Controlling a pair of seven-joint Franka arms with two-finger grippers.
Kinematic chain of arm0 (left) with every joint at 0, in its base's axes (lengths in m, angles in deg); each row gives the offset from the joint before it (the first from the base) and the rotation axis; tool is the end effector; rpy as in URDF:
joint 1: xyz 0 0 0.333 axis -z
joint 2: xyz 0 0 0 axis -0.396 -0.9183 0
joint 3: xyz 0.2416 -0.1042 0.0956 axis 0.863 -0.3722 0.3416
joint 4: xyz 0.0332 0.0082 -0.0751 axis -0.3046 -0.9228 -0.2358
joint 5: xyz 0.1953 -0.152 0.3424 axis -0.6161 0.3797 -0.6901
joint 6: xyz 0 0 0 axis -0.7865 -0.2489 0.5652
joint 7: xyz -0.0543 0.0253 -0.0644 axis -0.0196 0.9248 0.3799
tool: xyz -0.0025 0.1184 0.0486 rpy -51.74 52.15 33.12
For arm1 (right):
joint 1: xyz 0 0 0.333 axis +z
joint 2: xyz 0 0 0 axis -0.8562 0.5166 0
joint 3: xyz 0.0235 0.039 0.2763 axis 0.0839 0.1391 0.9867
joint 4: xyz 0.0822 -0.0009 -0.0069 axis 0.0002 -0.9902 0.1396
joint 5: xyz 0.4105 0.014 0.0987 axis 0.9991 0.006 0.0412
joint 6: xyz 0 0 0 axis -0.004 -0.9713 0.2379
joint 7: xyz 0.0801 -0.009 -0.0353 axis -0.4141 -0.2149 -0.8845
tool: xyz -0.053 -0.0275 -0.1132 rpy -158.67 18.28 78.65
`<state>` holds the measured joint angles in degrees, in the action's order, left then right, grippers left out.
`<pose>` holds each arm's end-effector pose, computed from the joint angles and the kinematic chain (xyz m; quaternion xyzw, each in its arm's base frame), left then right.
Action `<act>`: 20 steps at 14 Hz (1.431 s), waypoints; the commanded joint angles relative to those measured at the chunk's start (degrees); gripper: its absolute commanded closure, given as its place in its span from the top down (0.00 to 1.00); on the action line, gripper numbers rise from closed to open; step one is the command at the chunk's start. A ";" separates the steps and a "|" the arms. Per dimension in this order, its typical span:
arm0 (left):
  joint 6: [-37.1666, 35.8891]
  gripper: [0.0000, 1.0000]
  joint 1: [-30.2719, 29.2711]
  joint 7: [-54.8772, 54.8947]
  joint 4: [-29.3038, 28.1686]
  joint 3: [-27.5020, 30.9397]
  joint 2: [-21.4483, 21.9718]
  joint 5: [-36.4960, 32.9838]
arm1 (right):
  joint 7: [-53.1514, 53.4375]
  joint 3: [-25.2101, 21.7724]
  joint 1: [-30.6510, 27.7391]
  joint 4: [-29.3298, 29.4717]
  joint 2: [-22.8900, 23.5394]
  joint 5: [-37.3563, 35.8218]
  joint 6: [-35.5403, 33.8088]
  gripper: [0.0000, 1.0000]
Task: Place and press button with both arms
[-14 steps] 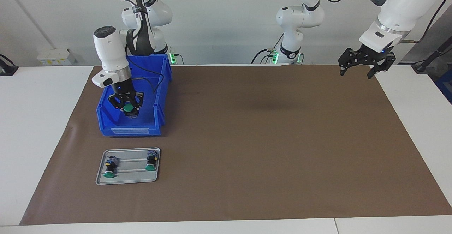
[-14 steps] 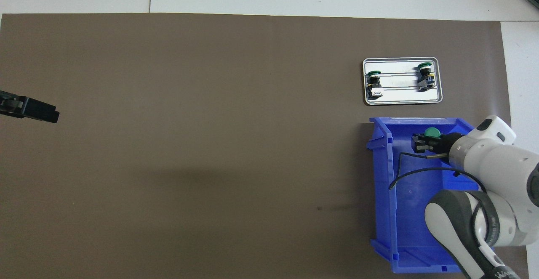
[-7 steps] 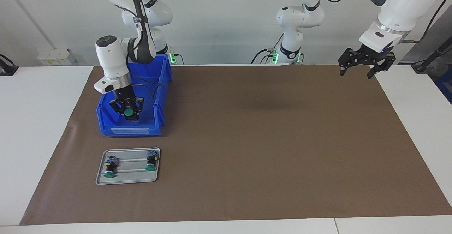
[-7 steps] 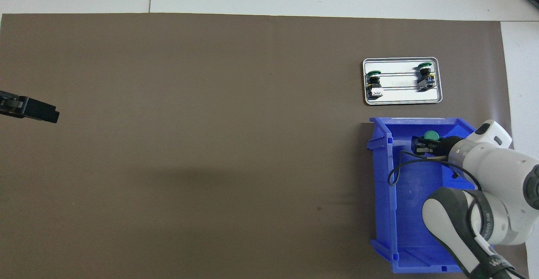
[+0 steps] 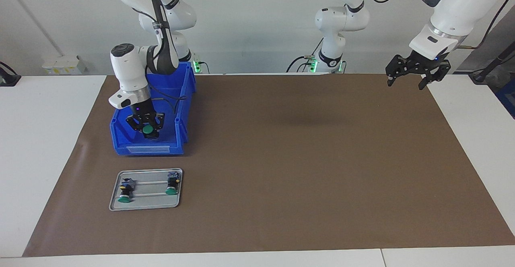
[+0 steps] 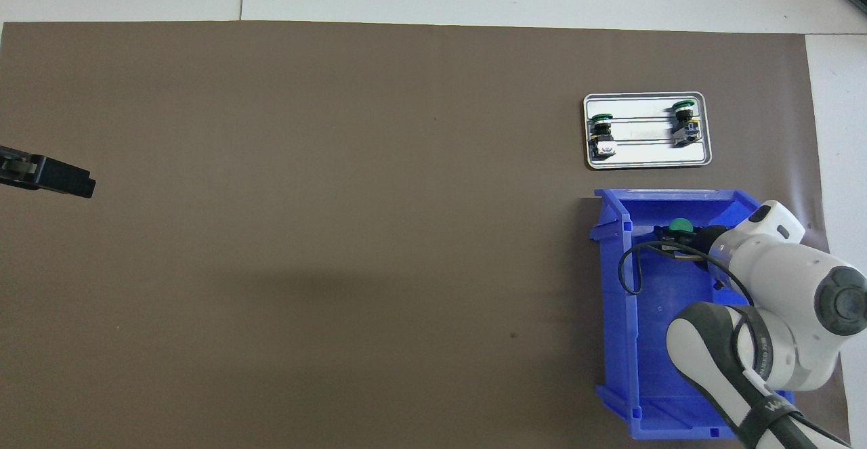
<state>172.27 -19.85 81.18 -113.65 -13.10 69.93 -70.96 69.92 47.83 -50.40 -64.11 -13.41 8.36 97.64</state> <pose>0.5814 -0.0195 0.5724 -0.9923 0.1232 0.0092 0.0045 0.5008 -0.0256 0.2424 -0.9874 -0.0272 -0.1561 0.0022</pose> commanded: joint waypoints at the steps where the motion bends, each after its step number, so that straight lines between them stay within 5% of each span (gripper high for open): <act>1: 0.96 1.00 -0.22 0.36 -2.25 -0.11 1.86 -0.29 | -2.51 0.50 -0.67 -0.66 0.36 1.86 1.44 0.70; 4: 0.96 1.00 -0.22 0.36 -2.25 -0.11 1.86 -0.29 | -2.16 0.50 -0.23 -0.13 0.10 1.86 0.92 1.00; 7: 0.96 1.00 -0.23 0.36 -2.25 -0.11 1.86 -0.29 | -1.80 0.85 0.21 3.72 -1.56 1.95 -5.20 1.00; 14: 0.88 1.00 -0.22 0.36 -2.25 -0.11 1.86 -0.29 | 7.06 1.47 1.26 23.92 -2.54 1.69 -31.57 1.00; 20: 0.88 1.00 -0.22 0.36 -2.25 -0.11 1.86 -0.29 | 9.97 1.03 -0.84 47.11 1.76 -0.24 -58.10 1.00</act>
<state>172.27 -19.85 81.18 -113.65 -13.10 69.93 -70.96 79.14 48.88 -49.71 -25.99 -15.70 8.78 47.15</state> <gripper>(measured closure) 0.000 0.000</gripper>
